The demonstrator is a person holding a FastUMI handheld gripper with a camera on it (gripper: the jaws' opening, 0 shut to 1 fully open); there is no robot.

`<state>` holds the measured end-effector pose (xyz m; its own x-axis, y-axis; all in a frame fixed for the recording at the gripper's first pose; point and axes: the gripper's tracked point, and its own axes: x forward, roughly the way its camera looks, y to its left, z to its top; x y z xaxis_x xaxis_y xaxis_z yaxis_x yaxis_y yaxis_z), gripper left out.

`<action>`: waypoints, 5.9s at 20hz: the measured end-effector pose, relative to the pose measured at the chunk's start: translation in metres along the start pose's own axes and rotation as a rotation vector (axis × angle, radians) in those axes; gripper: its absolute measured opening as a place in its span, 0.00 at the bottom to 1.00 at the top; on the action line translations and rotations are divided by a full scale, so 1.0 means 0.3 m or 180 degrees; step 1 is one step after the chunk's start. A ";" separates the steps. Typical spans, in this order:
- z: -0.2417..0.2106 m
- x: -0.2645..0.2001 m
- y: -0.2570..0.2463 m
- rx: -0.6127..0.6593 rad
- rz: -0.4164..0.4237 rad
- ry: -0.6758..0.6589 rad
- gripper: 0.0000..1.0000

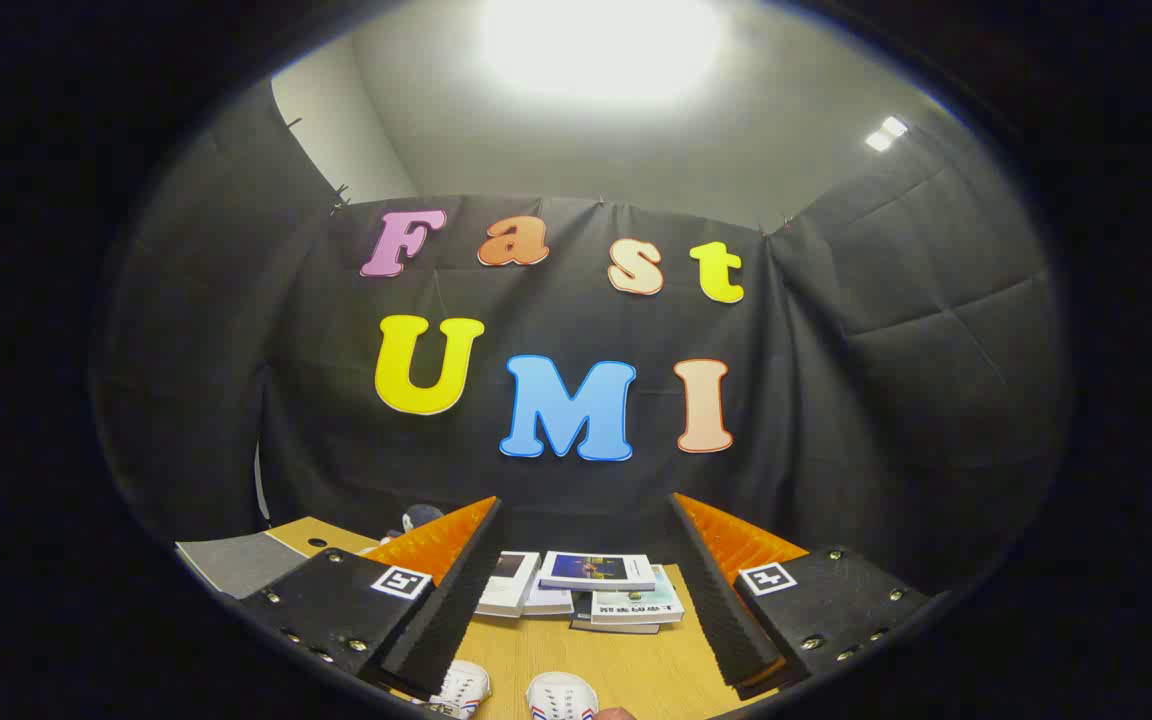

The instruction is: Open the storage box then place both shoes into the box .Put the left shoe in first, then the right shoe, with the right side of both shoes facing outward in a uniform manner.

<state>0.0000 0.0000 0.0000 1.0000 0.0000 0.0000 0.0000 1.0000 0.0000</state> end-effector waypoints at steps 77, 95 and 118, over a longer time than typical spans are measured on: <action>-0.723 -0.351 1.008 0.4453 0.1625 0.3274 0.94; -0.694 -0.295 1.008 0.4249 0.1733 0.3316 0.03; -0.180 -0.193 1.244 0.3526 0.2272 0.2757 0.03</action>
<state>-0.0579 0.3732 -0.0540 0.4903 0.8409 -0.2293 -0.0645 0.2974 0.9526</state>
